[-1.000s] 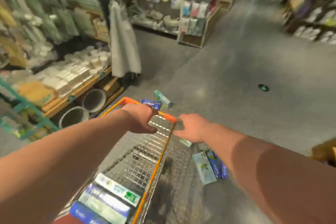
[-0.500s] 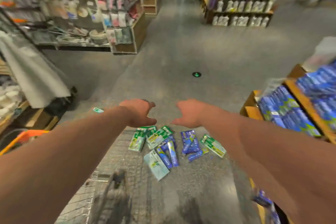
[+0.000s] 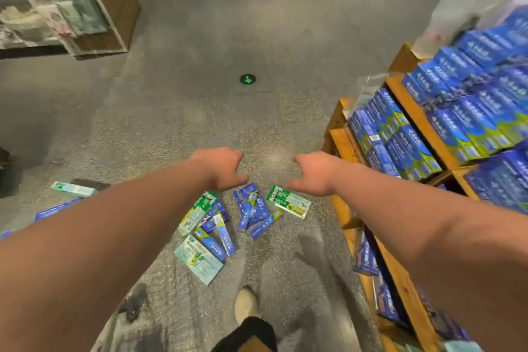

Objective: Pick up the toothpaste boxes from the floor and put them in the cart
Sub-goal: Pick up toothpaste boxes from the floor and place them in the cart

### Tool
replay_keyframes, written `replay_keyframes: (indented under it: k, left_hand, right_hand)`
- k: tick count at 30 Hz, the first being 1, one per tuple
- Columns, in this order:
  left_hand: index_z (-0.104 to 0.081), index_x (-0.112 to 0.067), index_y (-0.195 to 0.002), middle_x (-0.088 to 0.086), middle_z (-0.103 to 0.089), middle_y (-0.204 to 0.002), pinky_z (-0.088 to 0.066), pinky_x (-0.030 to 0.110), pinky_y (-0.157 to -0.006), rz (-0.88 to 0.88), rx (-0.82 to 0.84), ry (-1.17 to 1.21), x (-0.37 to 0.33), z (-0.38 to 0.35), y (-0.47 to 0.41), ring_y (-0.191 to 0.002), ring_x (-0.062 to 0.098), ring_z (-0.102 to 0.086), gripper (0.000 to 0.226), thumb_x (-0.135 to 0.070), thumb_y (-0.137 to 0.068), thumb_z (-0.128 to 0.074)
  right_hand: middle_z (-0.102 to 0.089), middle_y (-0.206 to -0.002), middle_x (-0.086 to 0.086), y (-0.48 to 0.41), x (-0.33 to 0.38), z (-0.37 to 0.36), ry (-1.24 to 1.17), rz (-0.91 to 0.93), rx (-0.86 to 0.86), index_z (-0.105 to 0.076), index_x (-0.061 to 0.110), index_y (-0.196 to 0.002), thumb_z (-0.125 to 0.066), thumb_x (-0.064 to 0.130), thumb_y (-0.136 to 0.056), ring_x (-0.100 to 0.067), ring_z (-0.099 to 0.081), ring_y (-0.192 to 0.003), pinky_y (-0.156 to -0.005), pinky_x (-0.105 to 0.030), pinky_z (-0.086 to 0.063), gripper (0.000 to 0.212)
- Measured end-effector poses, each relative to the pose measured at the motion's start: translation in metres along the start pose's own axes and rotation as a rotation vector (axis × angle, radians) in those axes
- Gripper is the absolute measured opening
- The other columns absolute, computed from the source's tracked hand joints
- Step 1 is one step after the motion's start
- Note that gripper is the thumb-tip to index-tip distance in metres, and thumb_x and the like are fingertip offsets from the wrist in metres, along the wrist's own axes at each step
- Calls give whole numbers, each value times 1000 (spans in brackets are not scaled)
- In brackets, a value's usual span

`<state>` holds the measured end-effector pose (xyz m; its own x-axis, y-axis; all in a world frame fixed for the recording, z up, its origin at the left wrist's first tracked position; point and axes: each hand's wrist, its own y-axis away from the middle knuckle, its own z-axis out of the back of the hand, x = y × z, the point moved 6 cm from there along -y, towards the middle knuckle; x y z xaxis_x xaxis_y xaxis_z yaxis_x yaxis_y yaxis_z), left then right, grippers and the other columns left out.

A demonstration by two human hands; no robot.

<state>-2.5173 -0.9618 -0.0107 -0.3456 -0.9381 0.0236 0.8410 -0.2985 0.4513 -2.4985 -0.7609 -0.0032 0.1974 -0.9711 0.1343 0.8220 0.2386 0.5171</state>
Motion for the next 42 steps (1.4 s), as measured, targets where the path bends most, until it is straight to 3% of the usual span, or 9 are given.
replay_keyframes:
  k: [6,11,15,20,27,31,36,40,42]
  left_hand:
    - [-47,-15,-141,9,-57,-136,-52,46,-94,-91,48,8,-21,-3,-128,-122,30,-58,63,-60,-96,-47]
    - [-44,-14,-143,10,-53,-140,-48,44,-90,-70,131,47,-30,-42,-217,-125,32,-56,62,-56,-97,-48]
    - [-46,-12,-140,14,-55,-136,-49,44,-92,22,188,100,-20,-99,-289,-123,34,-57,61,-55,-97,-48]
    - [-46,-11,-139,16,-54,-138,-46,46,-98,129,227,159,-8,-194,-371,-124,36,-57,62,-56,-97,-50]
    - [-47,-12,-136,13,-53,-139,-48,48,-96,116,327,191,5,-382,-466,-125,35,-56,57,-55,-97,-49]
    - [-47,-14,-131,12,-54,-136,-49,47,-93,156,378,205,22,-483,-504,-123,35,-57,55,-56,-95,-50]
    - [-41,-13,-137,11,-54,-138,-49,47,-94,220,399,199,46,-574,-550,-123,35,-58,71,-64,-89,-54]
    - [-34,-16,-136,5,-61,-131,-43,41,-81,290,441,202,62,-614,-584,-117,32,-62,91,-80,-77,-59]
    - [-32,-17,-138,3,-62,-129,-45,41,-82,315,459,193,64,-626,-595,-115,31,-63,99,-84,-71,-61]
  right_hand:
    - [-58,-134,-16,-88,-74,8,-51,-71,32,-40,8,-146,-57,62,-90,-33,-56,-120,-100,-41,-48,79]
    - [-55,-140,-14,-176,-125,-14,-17,-70,76,-40,9,-147,-52,56,-96,-32,-53,-125,-100,-37,-47,70]
    - [-41,-153,-12,-267,-155,-52,-18,-2,121,-33,12,-152,-51,54,-97,-31,-39,-140,-111,-43,-38,71]
    - [-47,-147,-13,-380,-174,-142,-30,62,164,-38,13,-147,-54,54,-94,-34,-44,-135,-108,-45,-40,69]
    - [-56,-133,-16,-514,-181,-309,-7,78,258,-47,8,-136,-58,53,-92,-38,-54,-121,-97,-44,-48,63]
    - [-55,-136,-16,-577,-188,-399,7,57,292,-42,11,-143,-58,54,-91,-37,-53,-123,-96,-42,-48,69]
    - [-56,-135,-16,-653,-197,-476,-12,49,276,-48,11,-134,-63,54,-87,-36,-54,-123,-97,-39,-45,66]
    - [-57,-132,-14,-699,-197,-513,-16,90,244,-49,13,-131,-66,52,-83,-34,-57,-119,-94,-39,-49,64]
    - [-57,-130,-13,-715,-194,-526,-18,132,228,-49,14,-130,-66,53,-82,-33,-57,-117,-94,-41,-50,64]
